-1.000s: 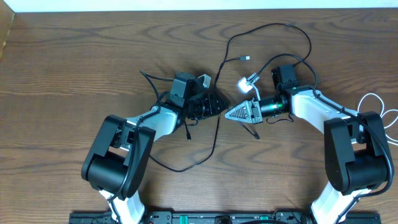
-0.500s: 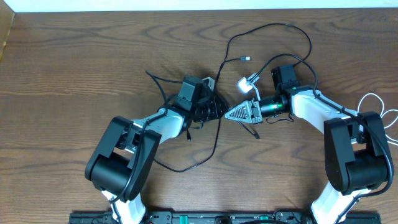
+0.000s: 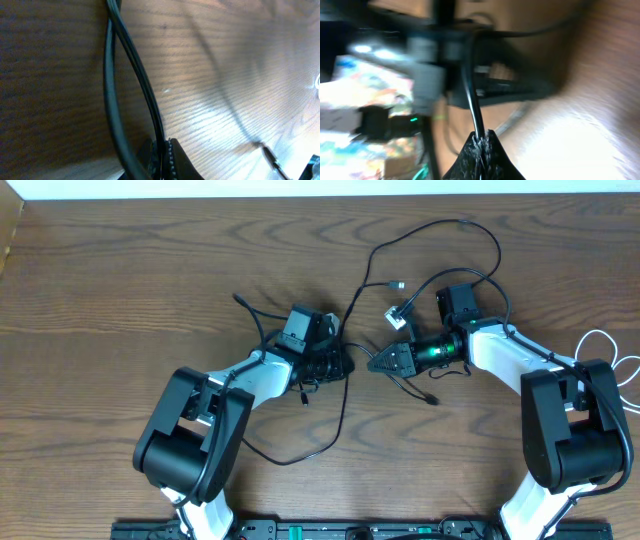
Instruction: Untangle cables
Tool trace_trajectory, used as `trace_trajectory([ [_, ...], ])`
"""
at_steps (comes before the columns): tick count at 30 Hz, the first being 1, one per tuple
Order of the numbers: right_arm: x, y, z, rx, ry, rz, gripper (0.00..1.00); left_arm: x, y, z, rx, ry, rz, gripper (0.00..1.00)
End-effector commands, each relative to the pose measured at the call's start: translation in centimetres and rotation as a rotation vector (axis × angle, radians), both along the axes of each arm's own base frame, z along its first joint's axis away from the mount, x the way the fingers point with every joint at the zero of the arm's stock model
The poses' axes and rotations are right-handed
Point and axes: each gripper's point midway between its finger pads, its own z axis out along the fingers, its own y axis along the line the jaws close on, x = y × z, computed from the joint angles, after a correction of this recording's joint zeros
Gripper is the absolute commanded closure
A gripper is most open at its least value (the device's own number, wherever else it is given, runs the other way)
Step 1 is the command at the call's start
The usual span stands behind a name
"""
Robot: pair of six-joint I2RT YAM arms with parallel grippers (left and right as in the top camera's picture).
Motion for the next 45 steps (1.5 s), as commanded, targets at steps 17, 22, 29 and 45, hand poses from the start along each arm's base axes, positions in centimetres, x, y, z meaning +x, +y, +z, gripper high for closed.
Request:
trace_trajectory([
  [17, 3.1, -16.9, -9.2, -1.132, -0.044, -0.437, 0.99, -5.5, 8.6, -5.0, 0.400, 0.141, -0.149, 0.93],
  [22, 2.9, -18.3, -9.1, -1.206, -0.049, -0.452, 0.99, -6.4, 14.4, -5.4, 0.545, 0.318, 0.085, 0.93],
  [29, 2.7, -19.2, -9.1, -1.212, -0.027, -0.469, 0.99, -7.2, 19.1, -5.2, 0.512, 0.444, 0.211, 0.92],
  [45, 2.3, -23.1, -9.3, -1.166, 0.165, -0.737, 0.99, -8.1, 26.1, -5.5, 0.465, 0.567, 0.494, 0.93],
])
